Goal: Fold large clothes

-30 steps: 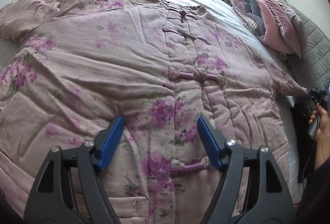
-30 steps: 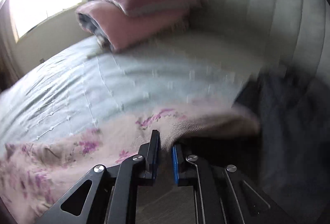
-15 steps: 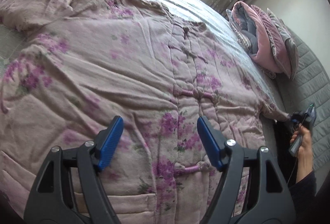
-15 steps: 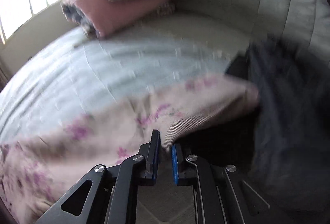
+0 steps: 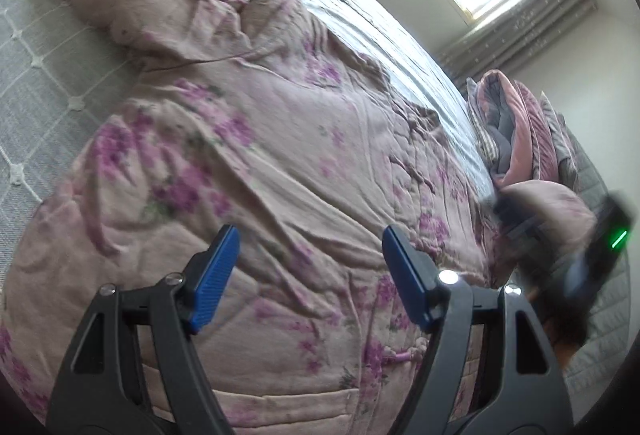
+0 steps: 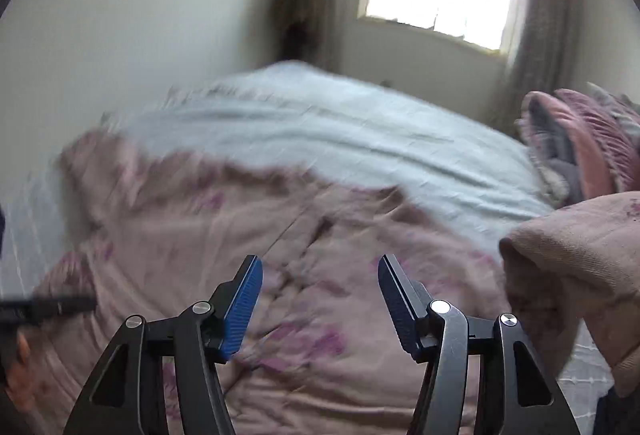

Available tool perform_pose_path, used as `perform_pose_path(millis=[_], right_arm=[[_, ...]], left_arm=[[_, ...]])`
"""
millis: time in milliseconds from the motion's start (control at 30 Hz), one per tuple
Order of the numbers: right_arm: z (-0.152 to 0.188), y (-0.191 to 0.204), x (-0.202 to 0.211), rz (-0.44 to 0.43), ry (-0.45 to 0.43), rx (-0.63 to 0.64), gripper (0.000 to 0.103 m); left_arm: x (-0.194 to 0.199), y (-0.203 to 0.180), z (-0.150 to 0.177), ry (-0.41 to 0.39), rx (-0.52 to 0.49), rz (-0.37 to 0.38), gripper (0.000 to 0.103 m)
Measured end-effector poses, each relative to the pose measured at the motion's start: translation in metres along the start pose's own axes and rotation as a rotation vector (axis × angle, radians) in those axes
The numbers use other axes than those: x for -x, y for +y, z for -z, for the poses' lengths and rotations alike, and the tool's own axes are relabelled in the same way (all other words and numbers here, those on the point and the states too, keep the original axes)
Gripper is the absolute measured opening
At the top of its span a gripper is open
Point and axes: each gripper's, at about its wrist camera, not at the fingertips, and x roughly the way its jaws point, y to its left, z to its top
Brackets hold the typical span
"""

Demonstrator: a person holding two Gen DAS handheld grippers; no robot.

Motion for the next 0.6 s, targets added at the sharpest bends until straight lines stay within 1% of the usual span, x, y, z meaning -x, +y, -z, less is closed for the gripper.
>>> perform_pose_path(millis=[67, 100, 167, 200, 233, 267, 300, 333, 367, 433, 467, 500, 533, 600], right_arm=[[0.023, 0.039, -0.031, -0.018, 0.097, 0.107, 0.061], [0.034, 0.043, -0.036, -0.028, 0.11, 0.096, 0.061], [0.04, 0.018, -0.038, -0.082, 0.139, -0.013, 0.061], [0.043, 0.01, -0.031, -0.107, 0.15, -0.056, 0.061], [0.04, 0.009, -0.02, -0.121, 0.139, -0.071, 0.061], [0.037, -0.001, -0.007, -0.113, 0.102, -0.076, 0.062], [0.033, -0.008, 0.007, -0.083, 0.07, -0.087, 0.066], [0.029, -0.022, 0.018, -0.048, 0.04, -0.125, 0.071], [0.025, -0.035, 0.031, -0.023, 0.017, -0.181, 0.077], [0.016, -0.068, 0.03, 0.013, 0.0, -0.3, 0.079], [0.014, -0.08, 0.024, 0.016, 0.005, -0.339, 0.079], [0.012, -0.086, 0.014, 0.022, 0.02, -0.348, 0.079], [0.009, -0.087, 0.003, 0.039, 0.044, -0.328, 0.079], [0.002, -0.076, -0.025, 0.092, 0.098, -0.215, 0.079]], left_arm=[[0.003, 0.012, -0.005, -0.006, 0.043, 0.006, 0.074], [0.004, 0.015, -0.007, -0.008, 0.058, 0.009, 0.074], [0.006, 0.02, -0.011, -0.012, 0.082, 0.015, 0.074], [0.007, 0.022, -0.012, -0.016, 0.089, 0.016, 0.074], [0.007, 0.022, -0.013, -0.017, 0.091, 0.017, 0.074], [0.008, 0.022, -0.013, -0.018, 0.091, 0.02, 0.074], [0.007, 0.021, -0.014, -0.018, 0.091, 0.022, 0.074], [0.007, 0.02, -0.013, -0.017, 0.09, 0.023, 0.074], [0.006, 0.019, -0.012, -0.014, 0.086, 0.022, 0.074], [0.005, 0.019, -0.011, -0.01, 0.078, 0.018, 0.074], [0.005, 0.017, -0.01, -0.01, 0.072, 0.008, 0.074], [0.004, 0.016, -0.01, -0.012, 0.067, 0.001, 0.074], [0.005, 0.015, -0.01, -0.013, 0.062, -0.002, 0.074], [0.005, 0.011, -0.01, -0.014, 0.045, -0.007, 0.074]])
